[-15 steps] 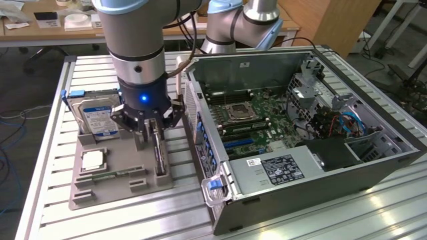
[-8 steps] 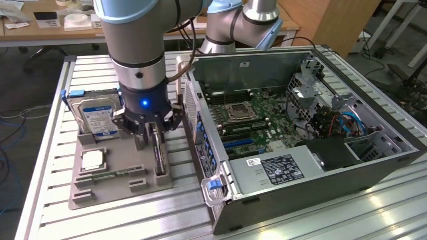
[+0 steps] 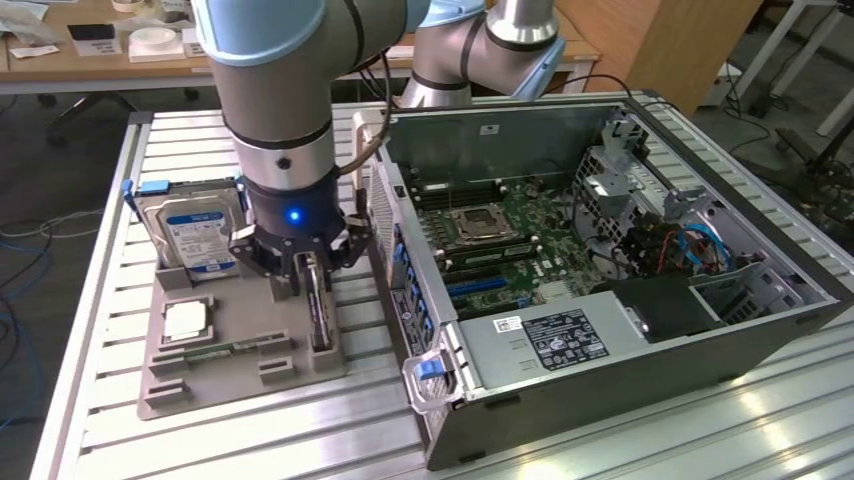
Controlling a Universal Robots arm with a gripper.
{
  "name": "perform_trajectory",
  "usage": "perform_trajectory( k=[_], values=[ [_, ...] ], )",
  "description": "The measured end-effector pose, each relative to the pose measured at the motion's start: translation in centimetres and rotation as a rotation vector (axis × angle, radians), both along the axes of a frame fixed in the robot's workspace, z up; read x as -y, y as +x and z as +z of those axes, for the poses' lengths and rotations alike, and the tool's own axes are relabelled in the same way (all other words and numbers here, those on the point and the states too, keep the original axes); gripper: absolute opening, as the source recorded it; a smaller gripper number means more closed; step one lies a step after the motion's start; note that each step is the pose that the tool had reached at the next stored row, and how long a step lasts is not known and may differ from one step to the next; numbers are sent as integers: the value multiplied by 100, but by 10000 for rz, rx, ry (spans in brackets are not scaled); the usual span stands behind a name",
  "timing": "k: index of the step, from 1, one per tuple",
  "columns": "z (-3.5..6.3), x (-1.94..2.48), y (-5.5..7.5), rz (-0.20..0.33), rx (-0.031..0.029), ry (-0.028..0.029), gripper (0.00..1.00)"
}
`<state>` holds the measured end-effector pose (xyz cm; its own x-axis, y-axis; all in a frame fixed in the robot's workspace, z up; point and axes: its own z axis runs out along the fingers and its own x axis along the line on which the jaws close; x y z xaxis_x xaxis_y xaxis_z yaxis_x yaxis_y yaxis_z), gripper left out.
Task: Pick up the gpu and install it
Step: 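Pick up the gpu and move the gpu toward the slot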
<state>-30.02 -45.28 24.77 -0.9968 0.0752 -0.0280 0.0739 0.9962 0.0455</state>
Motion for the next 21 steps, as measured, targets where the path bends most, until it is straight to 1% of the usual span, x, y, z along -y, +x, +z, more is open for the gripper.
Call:
perform_trajectory(
  k=[2, 9, 17, 19, 21],
  values=[
    [-4, 0, 0, -1, -1, -1, 42],
    [-119, -9, 1, -1, 2, 1, 42],
    [-144, -16, 0, 0, -1, -2, 42],
    [-151, -27, -3, -3, 1, 2, 42],
    [-152, -29, -4, -1, 1, 1, 42]
  ],
)
